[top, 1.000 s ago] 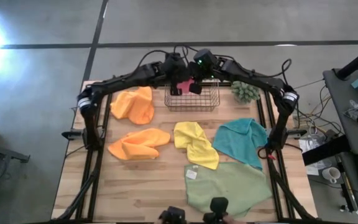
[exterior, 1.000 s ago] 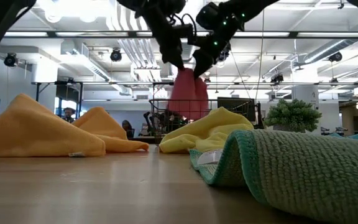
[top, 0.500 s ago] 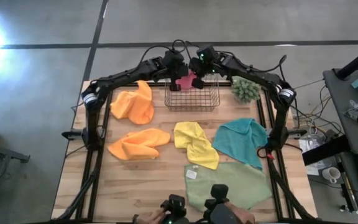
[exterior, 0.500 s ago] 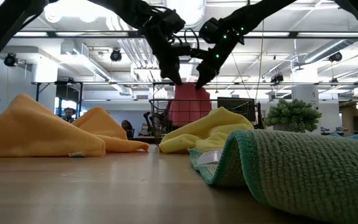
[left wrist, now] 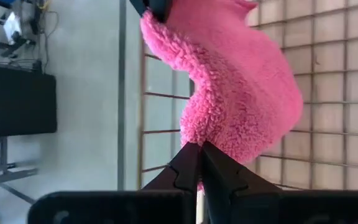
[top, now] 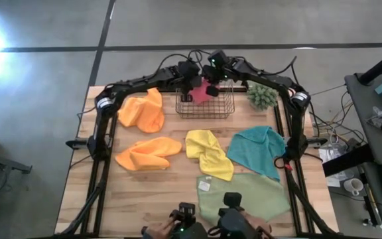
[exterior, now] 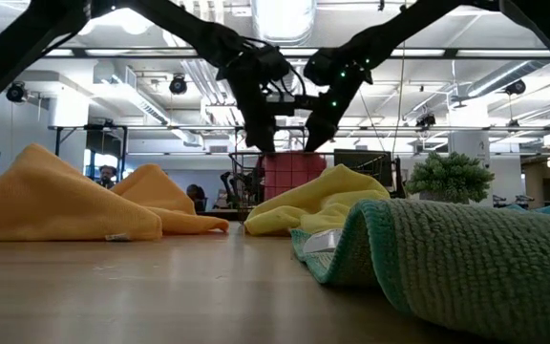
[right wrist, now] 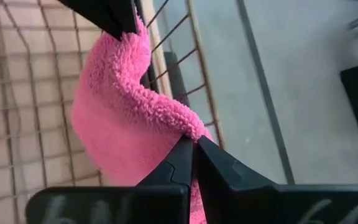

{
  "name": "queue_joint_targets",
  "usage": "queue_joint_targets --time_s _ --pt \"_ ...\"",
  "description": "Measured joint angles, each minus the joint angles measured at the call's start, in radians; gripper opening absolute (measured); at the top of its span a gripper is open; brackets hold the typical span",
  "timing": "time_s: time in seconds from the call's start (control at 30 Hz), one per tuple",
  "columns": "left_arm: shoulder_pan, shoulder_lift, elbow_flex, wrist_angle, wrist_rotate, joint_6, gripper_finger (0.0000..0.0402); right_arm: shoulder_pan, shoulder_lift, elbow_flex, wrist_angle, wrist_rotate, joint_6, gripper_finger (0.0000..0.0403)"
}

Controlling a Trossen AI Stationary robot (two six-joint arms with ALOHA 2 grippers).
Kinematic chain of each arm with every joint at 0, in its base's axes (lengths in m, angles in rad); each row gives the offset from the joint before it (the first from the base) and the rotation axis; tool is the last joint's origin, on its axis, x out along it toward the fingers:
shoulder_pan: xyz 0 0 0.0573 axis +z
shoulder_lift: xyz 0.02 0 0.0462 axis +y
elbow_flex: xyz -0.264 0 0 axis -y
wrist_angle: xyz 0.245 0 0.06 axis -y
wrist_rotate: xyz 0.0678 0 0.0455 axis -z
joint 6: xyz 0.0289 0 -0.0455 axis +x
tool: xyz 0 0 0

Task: Fold microfiber towels
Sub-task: Put the folded pink microfiber cloth into the gold wire basket

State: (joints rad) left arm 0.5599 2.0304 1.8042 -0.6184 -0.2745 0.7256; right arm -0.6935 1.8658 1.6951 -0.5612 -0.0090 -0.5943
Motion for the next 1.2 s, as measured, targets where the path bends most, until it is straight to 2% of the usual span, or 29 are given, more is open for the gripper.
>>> queue_joint_targets --time_s 0.13,0.27,0.53,0.8,0.9,1.07,1.2 --pt "0.009 -0.013 0.003 0.043 -0.071 0.02 0.0 -0.006 -0.005 0.0 0.024 0.001 -0.001 0.0008" --pt "0.009 -0.023 0.003 0.006 -0.072 0.023 0.0 -0.002 -0.002 0.0 -0.021 -0.026 -0.002 0.0008" --pt "-0.026 -0.024 -0.038 -0.18 0.132 -0.036 0.0 0.028 0.038 -0.006 -0.18 -0.146 -0.02 0.0008" --pt "-0.047 -0.024 -0.056 -0.249 0.151 -0.041 0.0 0.047 0.066 -0.006 -0.252 -0.251 0.056 0.0009" --pt "-0.047 -0.028 -0.055 -0.277 0.201 -0.043 0.0 0.061 0.066 -0.006 -0.26 -0.283 0.079 0.001" --pt "-0.048 -0.042 -0.054 -0.292 0.237 -0.042 0.0005 0.075 0.062 0.002 -0.272 -0.313 0.124 0.0039" --pt "-0.049 -0.042 -0.054 -0.291 0.237 -0.041 0.0037 0.075 0.062 0.021 -0.275 -0.313 0.151 0.0086"
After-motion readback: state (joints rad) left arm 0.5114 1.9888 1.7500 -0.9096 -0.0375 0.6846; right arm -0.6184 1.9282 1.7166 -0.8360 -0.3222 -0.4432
